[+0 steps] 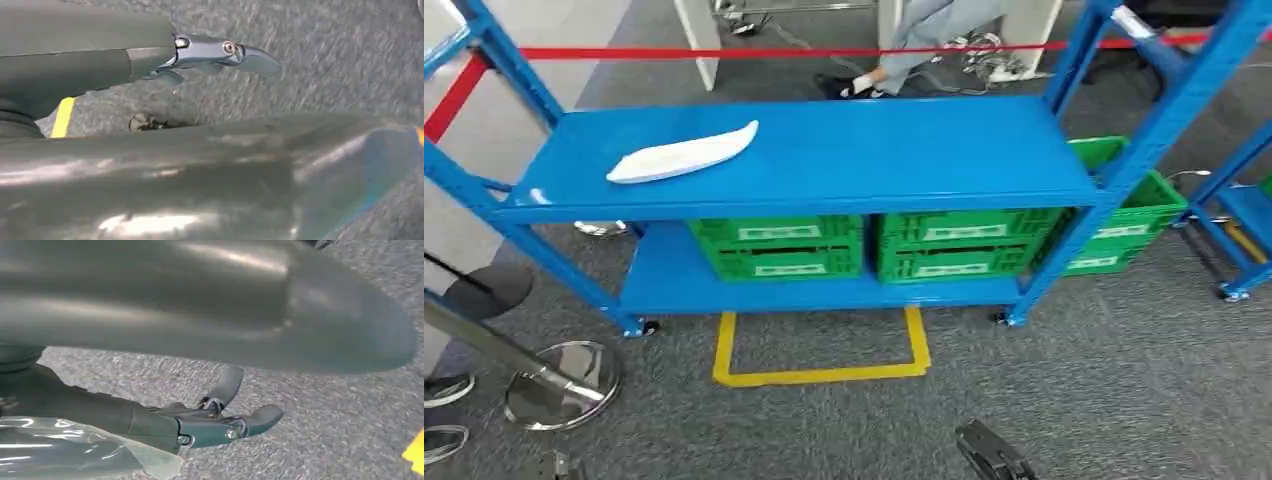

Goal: Take the parts from the cabinet and place them on the table.

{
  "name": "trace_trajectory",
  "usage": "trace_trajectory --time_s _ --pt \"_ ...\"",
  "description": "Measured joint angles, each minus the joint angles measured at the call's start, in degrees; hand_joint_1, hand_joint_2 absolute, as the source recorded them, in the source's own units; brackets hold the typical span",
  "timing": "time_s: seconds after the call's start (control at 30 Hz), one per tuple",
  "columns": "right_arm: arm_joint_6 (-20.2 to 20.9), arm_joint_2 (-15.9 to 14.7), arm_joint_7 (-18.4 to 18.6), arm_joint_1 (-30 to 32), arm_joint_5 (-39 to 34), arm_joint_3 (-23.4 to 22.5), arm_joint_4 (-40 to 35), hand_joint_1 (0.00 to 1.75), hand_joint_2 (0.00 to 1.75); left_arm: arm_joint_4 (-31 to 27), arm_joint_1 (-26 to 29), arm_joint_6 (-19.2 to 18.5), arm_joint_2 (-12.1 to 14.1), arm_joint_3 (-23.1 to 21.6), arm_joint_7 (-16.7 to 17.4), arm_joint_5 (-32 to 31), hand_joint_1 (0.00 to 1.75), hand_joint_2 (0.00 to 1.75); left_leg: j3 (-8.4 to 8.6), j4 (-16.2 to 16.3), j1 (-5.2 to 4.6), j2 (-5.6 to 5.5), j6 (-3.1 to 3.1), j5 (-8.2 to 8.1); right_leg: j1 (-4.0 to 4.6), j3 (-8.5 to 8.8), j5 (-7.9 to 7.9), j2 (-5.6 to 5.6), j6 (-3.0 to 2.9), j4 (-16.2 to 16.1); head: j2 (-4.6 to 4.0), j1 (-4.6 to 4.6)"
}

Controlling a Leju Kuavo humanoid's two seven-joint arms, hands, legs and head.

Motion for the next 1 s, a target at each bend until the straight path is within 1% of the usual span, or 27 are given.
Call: trace_trajectory --time_s 0.03,0.07,0.1,0.13,0.17,0.2,0.27,0.3,0.33,0.37,0.4,0.43,0.47,0.53,0.57,0.6,0.63,0.67,0.73,0.77,0.8,0.83,0.87,0.9,0.93,0.97,1.0 --pt "0.0 0.0 0.0 -0.1 0.0 0.0 0.0 0.0 0.0 0.0 0.2 0.0 0.0 0.0 -0.1 0.0 0.0 0.0 -0.11 -0.6 0.04 -0.94 0.17 -0.19 0.1 1.65 0.28 -0.68 0.26 0.1 0.0 -0.05" --pt "0.0 0.0 0.0 -0.2 0.0 0.0 0.0 0.0 0.0 0.1 0.3 0.0 0.0 0.0 -0.2 0.0 0.0 0.0 0.31 -1.0 0.15 -1.64 0.44 -0.46 0.08 1.9 0.6 -0.84 0.81 -0.3 0.0 -0.15" --pt "0.0 0.0 0.0 -0.5 0.1 0.0 0.0 0.0 0.0 0.1 0.4 0.0 0.0 0.0 -0.3 0.0 0.0 0.0 1.68 -1.6 0.42 -2.73 0.6 -0.56 0.09 2.55 0.72 -0.98 1.13 0.3 0.0 -0.11" --pt "0.0 0.0 -0.1 -0.5 0.1 -0.1 -0.1 0.0 0.0 0.2 0.6 0.0 0.0 0.0 -0.3 0.0 0.0 0.0 2.93 -2.4 0.81 -3.16 0.85 -0.79 -0.14 1.34 0.28 1.87 1.19 2.2 0.02 0.06" --pt "0.0 0.0 -0.1 -0.8 0.1 -0.1 -0.1 0.0 0.0 0.2 0.3 0.0 0.0 0.0 -0.4 0.1 0.0 0.0 3.72 -2.8 0.87 -3.8 1.2 -1.04 -0.15 -1.17 -0.18 4.34 1.16 6.3 -0.02 0.09" --pt "0.0 0.0 0.0 -0.8 0.1 -0.1 -0.1 0.0 0.0 0.3 0.0 0.0 -0.1 0.0 -0.4 0.1 0.0 0.0 4.09 -2.8 0.99 -4.56 1.27 -1.39 -0.29 -4.42 -1.29 5.51 1.17 10.7 -0.02 0.06" --pt "0.0 0.0 0.0 -0.2 0.0 -0.1 0.0 0.0 0.0 0.3 -0.2 0.0 -0.1 0.0 -0.4 0.1 0.0 0.0 5.22 -2.8 1.19 -6.5 1.09 -2.59 -0.39 -10.49 -5.49 6.28 1.35 16.5 -0.02 0.13" --pt "0.0 0.0 0.0 0.0 0.0 0.0 0.0 0.0 0.0 0.4 0.0 0.0 -0.1 0.0 -0.4 0.2 0.0 0.0 6.13 -2.8 1.3 -7.39 0.89 -3.31 -0.43 -12.32 -6.32 6.35 1.58 16.6 -0.02 0.11" --pt "0.0 0.0 0.0 0.1 0.0 0.0 0.0 0.0 0.0 0.5 0.2 0.0 -0.1 0.0 -0.4 0.2 0.0 0.0 7.11 -2.8 1.43 -8.11 0.67 -4.0 -0.54 -13.26 -5.53 6.39 1.76 15.0 -0.02 0.13" --pt "0.0 0.0 0.0 0.2 0.0 0.0 0.0 0.0 0.0 0.6 0.3 0.0 -0.1 0.0 -0.4 0.2 0.0 0.0 8.17 -2.8 1.56 -8.86 0.43 -4.77 -0.74 -13.55 -3.31 6.54 1.99 12.2 -0.02 0.11" --pt "0.0 0.0 0.0 0.2 0.0 0.0 0.1 0.0 0.0 0.7 0.3 0.0 -0.2 0.0 -0.4 0.2 0.0 0.0 9.33 -2.8 1.67 -9.5 0.14 -5.66 -1.04 -13.52 0.93 7.15 2.3 8.4 -0.02 0.11" --pt "0.0 0.0 0.0 0.5 0.0 0.0 0.2 0.0 0.0 0.8 0.4 0.0 -0.1 0.0 -0.4 0.3 0.0 0.0 9.66 -2.8 1.68 -10.08 -0.24 -6.62 -1.56 -13.8 8.27 8.95 2.69 5.2 -0.02 0.26" --pt "0.0 0.0 0.0 0.8 0.0 0.1 0.5 0.0 0.0 1.1 0.2 0.0 -0.1 0.0 -0.4 0.3 0.0 0.0 10.77 -2.1 1.66 -10.51 -0.58 -7.38 -1.44 -14.3 9.11 9.68 2.22 5.0 -0.02 0.02" --pt "0.1 0.0 0.1 0.5 0.0 0.1 0.5 0.0 0.0 1.2 0.4 0.0 -0.1 0.0 -0.5 0.3 0.0 0.0 10.57 -2.7 2.05 -11.15 -1.28 -7.72 -0.84 -13.28 8.73 9.19 0.59 5.0 0.0 0.31" --pt "0.0 0.0 0.1 0.4 -0.2 0.0 0.5 0.0 0.0 1.2 0.3 0.0 -0.1 0.0 -0.5 0.4 0.0 0.0 10.36 -2.5 2.06 -11.02 -1.5 -7.36 -0.69 -13.0 8.43 8.89 0.08 4.8 0.0 0.35" --pt "0.0 0.0 0.0 0.3 -0.5 -0.1 0.3 0.0 0.0 1.2 0.1 0.0 0.0 0.1 -0.5 0.4 0.0 0.0 9.68 -1.2 1.96 -10.97 -1.84 -6.87 -1.24 -12.09 8.51 8.91 -0.22 4.3 0.0 0.24" --pt "0.0 0.0 -0.1 0.3 -0.8 -0.3 0.3 0.0 0.0 1.2 -0.1 -0.1 -0.4 0.0 -0.6 0.5 0.0 0.0 7.86 2.7 1.84 -8.27 -2.32 -5.14 -1.18 -10.92 8.14 8.71 -0.62 3.6 0.0 0.09" --pt "0.0 0.0 -0.2 0.3 -1.3 -0.4 0.3 0.0 0.0 1.2 -0.4 0.0 -0.4 0.0 -0.7 0.5 0.0 0.0 5.16 6.9 1.9 -6.4 -2.79 -4.53 -1.14 -10.05 7.99 8.43 -0.79 3.2 0.0 -0.22" --pt "0.0 0.0 -0.3 0.4 -2.4 -0.8 0.3 0.0 0.0 1.3 -0.7 0.0 -0.4 0.0 -0.8 0.7 0.0 0.0 -0.53 13.8 2.14 -5.03 -3.27 -7.88 -1.03 -8.42 7.07 8.29 -1.11 2.7 0.0 -0.11" --pt "-0.2 0.0 -0.4 0.5 -2.7 -1.0 0.3 0.0 0.0 1.3 -0.6 0.0 -0.4 0.0 -0.8 0.7 0.0 0.0 -2.49 15.1 2.16 -4.96 -3.39 -10.38 -1.03 -7.58 6.52 8.47 -1.11 2.5 0.0 -0.07" --pt "-0.5 0.0 -0.8 0.5 -3.3 -1.3 0.3 0.0 0.0 1.3 -0.5 0.0 -0.5 0.0 -0.8 0.9 0.0 0.0 -3.79 14.9 2.17 -4.96 -3.36 -11.69 -1.03 -6.78 5.93 8.81 -1.09 2.4 0.0 -0.13" --pt "-0.7 0.0 -1.2 0.5 -3.7 -1.8 0.3 0.0 0.0 1.3 -0.4 0.0 -0.5 0.0 -0.9 0.9 0.0 0.0 -4.28 13.4 2.16 -4.96 -3.2 -11.33 -1.0 -5.93 5.34 9.24 -1.07 2.4 0.0 -0.11" --pt "-0.8 0.0 -1.6 0.5 -4.1 -2.2 0.3 0.0 0.0 1.3 -0.4 0.0 -0.5 0.0 -1.1 0.9 0.0 0.0 -4.14 11.0 2.11 -5.0 -2.97 -9.67 -0.92 -5.2 4.84 9.58 -1.06 2.4 0.0 -0.11" --pt "-1.1 0.0 -2.1 0.5 -4.5 -2.8 0.3 0.0 0.0 1.3 -0.4 0.0 -0.4 0.0 -1.7 0.9 0.0 0.0 -3.64 6.6 1.91 -5.4 -2.47 -5.08 -0.79 -4.47 4.24 10.07 -0.98 2.4 0.0 -0.13" --pt "-1.2 0.1 -2.5 0.6 -4.9 -3.5 -0.1 0.0 0.0 1.3 -0.3 0.0 -0.3 0.0 -2.2 0.9 0.0 0.0 -3.15 2.3 1.7 -6.88 -1.71 0.62 -0.93 -4.58 3.75 10.48 -0.86 2.2 0.0 -0.13" --pt "-1.3 0.7 -2.8 0.3 -5.2 -3.9 -0.2 0.0 0.0 1.5 0.0 0.0 -0.2 0.0 -2.6 0.9 0.0 0.0 -3.69 -0.5 1.28 -8.99 -1.06 3.77 -0.7 -3.65 3.25 11.11 -0.46 2.7 -0.02 0.02" --pt "-1.4 0.7 -2.9 0.1 -5.3 -4.3 -0.3 0.0 0.0 1.5 0.2 0.0 0.0 0.0 -2.8 0.8 0.0 0.0 -3.56 -0.7 0.95 -9.77 -0.66 3.51 -0.75 -4.25 2.62 11.91 -0.13 2.7 0.0 -0.15"
